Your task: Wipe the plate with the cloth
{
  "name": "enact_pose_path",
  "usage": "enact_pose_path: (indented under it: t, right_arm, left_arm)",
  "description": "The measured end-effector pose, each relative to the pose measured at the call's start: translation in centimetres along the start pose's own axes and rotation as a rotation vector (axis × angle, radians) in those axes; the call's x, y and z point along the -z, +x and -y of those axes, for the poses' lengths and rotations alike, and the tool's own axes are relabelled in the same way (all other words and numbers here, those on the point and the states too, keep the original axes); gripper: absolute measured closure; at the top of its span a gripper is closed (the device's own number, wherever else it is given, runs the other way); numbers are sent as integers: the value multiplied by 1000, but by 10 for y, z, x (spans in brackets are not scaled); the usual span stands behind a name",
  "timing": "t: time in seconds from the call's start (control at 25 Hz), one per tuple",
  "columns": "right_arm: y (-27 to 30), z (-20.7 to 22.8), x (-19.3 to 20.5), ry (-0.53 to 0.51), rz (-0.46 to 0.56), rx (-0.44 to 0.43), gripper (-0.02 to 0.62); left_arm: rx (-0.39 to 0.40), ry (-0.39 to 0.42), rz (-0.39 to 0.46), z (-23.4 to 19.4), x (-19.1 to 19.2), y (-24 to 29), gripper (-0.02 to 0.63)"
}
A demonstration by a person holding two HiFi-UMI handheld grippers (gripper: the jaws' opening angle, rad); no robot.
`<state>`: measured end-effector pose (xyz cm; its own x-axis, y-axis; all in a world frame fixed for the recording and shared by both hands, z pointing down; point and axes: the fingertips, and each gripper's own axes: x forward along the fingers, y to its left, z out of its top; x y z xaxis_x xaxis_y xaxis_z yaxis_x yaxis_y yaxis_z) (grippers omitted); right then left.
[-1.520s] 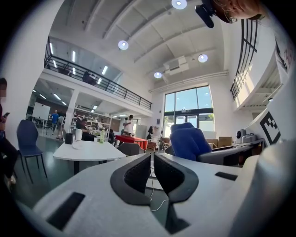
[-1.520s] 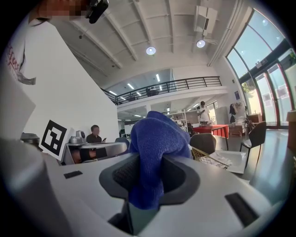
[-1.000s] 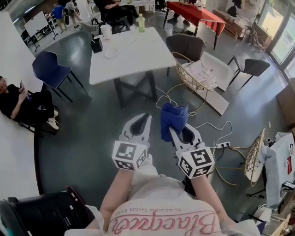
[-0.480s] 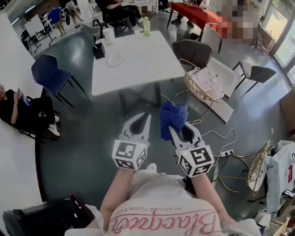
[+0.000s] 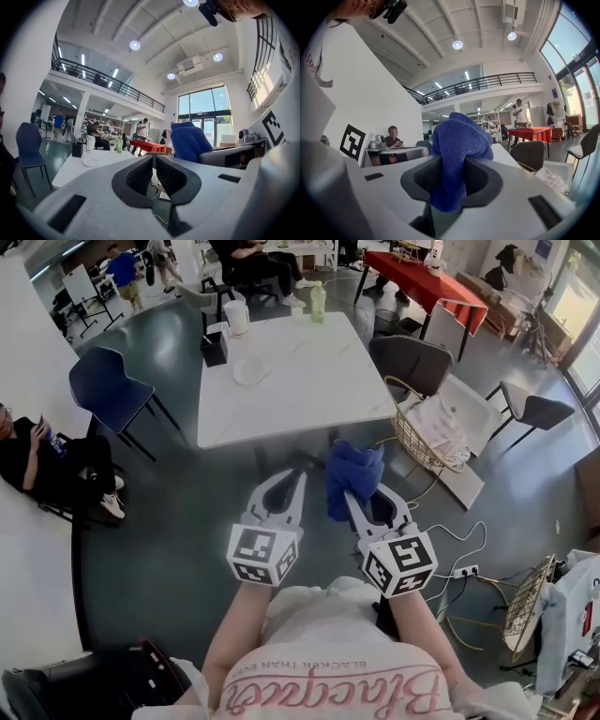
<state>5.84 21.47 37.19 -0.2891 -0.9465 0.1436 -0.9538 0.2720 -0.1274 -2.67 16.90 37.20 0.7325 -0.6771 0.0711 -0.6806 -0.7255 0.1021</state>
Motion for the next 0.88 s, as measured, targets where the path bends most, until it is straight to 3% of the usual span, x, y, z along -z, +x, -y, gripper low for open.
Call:
enact_pose_path:
  t: [0.44,0.88]
  right_arm:
    - [65,7,8,33,-46,-62,491]
    - [171,51,-7,60,-41,-143,491]
  left_arm:
    - [-70,-29,-16,-57,5,32,592]
    - [-145,-23,-51,-125,3,111,592]
